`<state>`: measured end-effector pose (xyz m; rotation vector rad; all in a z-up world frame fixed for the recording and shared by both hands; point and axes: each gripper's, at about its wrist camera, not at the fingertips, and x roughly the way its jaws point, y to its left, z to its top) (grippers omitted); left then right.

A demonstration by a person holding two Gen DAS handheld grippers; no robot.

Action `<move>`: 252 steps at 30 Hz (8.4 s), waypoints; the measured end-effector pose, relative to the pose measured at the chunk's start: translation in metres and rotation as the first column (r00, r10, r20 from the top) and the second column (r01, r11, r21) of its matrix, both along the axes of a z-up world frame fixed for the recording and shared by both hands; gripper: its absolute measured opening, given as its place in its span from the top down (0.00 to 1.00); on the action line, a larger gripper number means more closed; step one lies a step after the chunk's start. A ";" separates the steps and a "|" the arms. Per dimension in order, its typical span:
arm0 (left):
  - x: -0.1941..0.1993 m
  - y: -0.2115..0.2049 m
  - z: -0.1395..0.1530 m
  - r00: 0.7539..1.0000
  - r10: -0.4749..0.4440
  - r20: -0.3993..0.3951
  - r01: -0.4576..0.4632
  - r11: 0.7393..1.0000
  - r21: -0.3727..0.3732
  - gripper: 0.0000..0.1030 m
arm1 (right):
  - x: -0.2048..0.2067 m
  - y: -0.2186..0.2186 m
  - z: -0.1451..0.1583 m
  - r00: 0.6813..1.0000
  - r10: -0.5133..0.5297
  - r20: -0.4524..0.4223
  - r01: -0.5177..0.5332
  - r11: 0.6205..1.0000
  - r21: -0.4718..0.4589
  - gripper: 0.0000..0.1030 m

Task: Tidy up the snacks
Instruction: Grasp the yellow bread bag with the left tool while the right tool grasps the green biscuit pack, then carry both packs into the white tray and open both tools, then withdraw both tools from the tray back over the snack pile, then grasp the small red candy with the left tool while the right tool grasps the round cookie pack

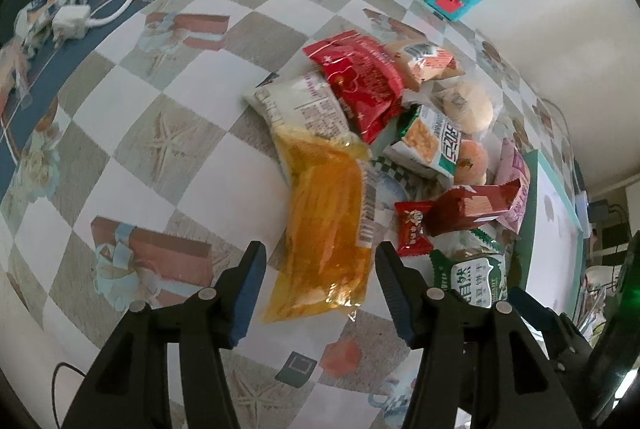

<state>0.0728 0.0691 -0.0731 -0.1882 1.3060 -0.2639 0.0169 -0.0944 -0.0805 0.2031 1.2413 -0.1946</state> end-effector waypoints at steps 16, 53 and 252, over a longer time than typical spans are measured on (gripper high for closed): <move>0.005 -0.006 -0.006 1.000 0.017 -0.013 -0.017 1.000 0.014 0.60 | -0.008 -0.010 0.009 0.999 -0.041 0.026 0.040 0.998 0.049 0.27; -0.020 -0.162 0.105 0.966 -0.204 0.161 0.191 0.977 0.092 0.60 | -0.033 -0.144 0.090 0.840 -0.488 0.238 0.477 0.873 0.105 0.28; 0.021 -0.051 -0.021 0.987 0.021 -0.159 0.012 0.979 0.204 0.10 | 0.041 0.000 -0.024 0.984 -0.145 -0.104 0.151 0.987 0.048 0.10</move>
